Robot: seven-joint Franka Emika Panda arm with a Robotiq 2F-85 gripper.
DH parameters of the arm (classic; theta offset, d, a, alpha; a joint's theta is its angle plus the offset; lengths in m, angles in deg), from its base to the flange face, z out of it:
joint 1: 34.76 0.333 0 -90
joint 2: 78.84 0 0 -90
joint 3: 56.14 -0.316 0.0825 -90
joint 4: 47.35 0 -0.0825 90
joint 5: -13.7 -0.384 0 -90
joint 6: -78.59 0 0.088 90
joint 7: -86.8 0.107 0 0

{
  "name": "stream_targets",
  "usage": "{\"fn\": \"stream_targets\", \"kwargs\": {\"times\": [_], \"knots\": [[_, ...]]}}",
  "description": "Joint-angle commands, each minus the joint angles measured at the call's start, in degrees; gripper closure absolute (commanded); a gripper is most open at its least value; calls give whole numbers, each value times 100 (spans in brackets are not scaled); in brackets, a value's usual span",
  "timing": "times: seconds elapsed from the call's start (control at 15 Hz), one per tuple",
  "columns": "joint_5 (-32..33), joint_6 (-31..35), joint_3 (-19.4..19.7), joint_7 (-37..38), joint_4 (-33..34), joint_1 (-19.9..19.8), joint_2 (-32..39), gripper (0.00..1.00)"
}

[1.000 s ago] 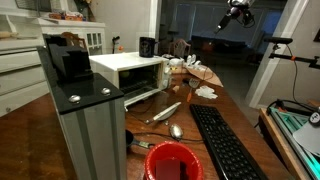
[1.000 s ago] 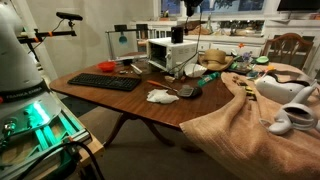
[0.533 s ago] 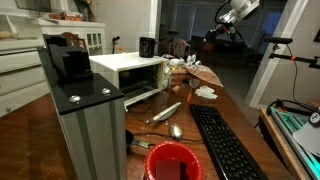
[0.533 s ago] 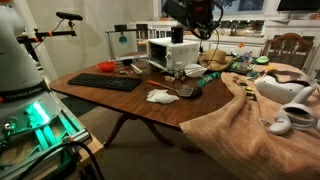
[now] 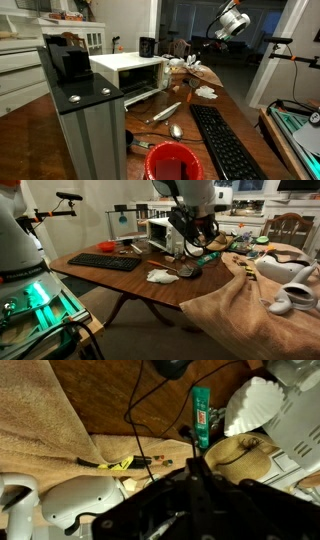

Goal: Move the black cable to the right, then move it backwards

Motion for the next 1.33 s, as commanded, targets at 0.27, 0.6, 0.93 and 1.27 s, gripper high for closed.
{"fn": "stream_targets", "kwargs": {"times": [0.27, 0.6, 0.93, 1.27], "knots": [[-828, -78, -183, -295, 643, -399, 841, 99], [-1093, 33, -193, -295, 1073, -570, 1328, 99], [-1190, 100, -226, -340, 1391, -660, 1754, 99], [-1107, 136, -217, -292, 1629, -700, 2098, 99]]}}
